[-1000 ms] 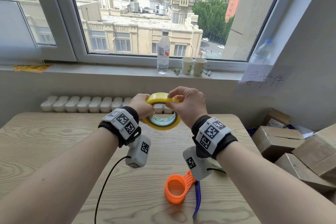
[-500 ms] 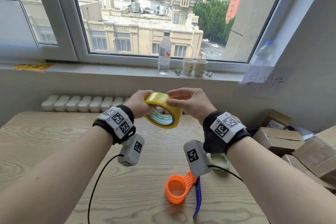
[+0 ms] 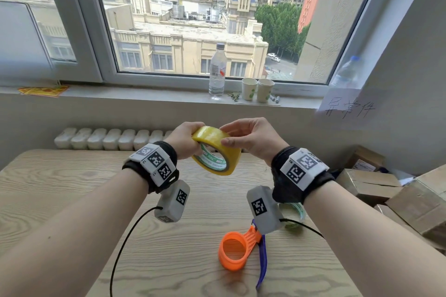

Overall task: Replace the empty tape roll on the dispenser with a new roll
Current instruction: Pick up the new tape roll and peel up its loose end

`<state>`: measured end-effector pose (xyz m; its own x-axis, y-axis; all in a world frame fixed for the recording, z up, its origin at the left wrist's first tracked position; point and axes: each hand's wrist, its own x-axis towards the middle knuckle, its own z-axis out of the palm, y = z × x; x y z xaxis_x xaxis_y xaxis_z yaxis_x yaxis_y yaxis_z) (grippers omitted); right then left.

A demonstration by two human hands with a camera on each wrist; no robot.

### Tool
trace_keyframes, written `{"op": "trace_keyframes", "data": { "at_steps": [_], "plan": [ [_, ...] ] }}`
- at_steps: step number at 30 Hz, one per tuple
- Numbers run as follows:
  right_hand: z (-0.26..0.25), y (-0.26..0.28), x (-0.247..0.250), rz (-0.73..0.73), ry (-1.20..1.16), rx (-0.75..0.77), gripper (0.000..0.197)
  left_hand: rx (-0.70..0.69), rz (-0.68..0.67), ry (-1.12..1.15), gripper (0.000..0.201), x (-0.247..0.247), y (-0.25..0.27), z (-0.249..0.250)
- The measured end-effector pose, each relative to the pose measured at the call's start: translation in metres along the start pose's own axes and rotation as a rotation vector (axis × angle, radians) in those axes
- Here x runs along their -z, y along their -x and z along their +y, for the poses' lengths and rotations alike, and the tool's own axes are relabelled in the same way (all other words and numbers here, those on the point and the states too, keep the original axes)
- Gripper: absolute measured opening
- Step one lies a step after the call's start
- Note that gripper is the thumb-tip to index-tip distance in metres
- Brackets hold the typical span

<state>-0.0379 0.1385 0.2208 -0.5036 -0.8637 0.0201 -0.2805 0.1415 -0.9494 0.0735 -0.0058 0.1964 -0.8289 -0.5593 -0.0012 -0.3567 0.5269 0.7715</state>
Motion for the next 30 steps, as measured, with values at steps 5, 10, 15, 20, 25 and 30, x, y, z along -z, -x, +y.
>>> {"op": "trace_keyframes", "data": {
  "at_steps": [5, 10, 15, 20, 25, 30],
  "plan": [
    [0.001, 0.001, 0.003, 0.043, 0.088, 0.007, 0.027, 0.037, -0.037, 0.04, 0.039, -0.003, 0.001, 0.0],
    [0.0, 0.002, 0.004, 0.073, 0.172, 0.012, 0.023, 0.073, -0.086, 0.087, 0.044, -0.004, 0.0, 0.0],
    [-0.001, 0.003, 0.004, 0.032, 0.197, 0.026, 0.034, 0.097, -0.131, 0.153, 0.044, -0.005, 0.001, -0.002],
    [-0.002, 0.004, 0.0, 0.088, 0.27, 0.096, 0.028, 0.094, -0.133, 0.148, 0.044, -0.002, 0.001, -0.004],
    [-0.003, 0.004, -0.004, 0.127, 0.308, 0.116, 0.021, 0.086, -0.15, 0.164, 0.043, -0.001, 0.001, -0.009],
    [-0.005, 0.003, -0.009, 0.116, 0.334, 0.073, 0.026, 0.05, -0.124, 0.126, 0.041, -0.003, -0.003, -0.011]
  ]
}}
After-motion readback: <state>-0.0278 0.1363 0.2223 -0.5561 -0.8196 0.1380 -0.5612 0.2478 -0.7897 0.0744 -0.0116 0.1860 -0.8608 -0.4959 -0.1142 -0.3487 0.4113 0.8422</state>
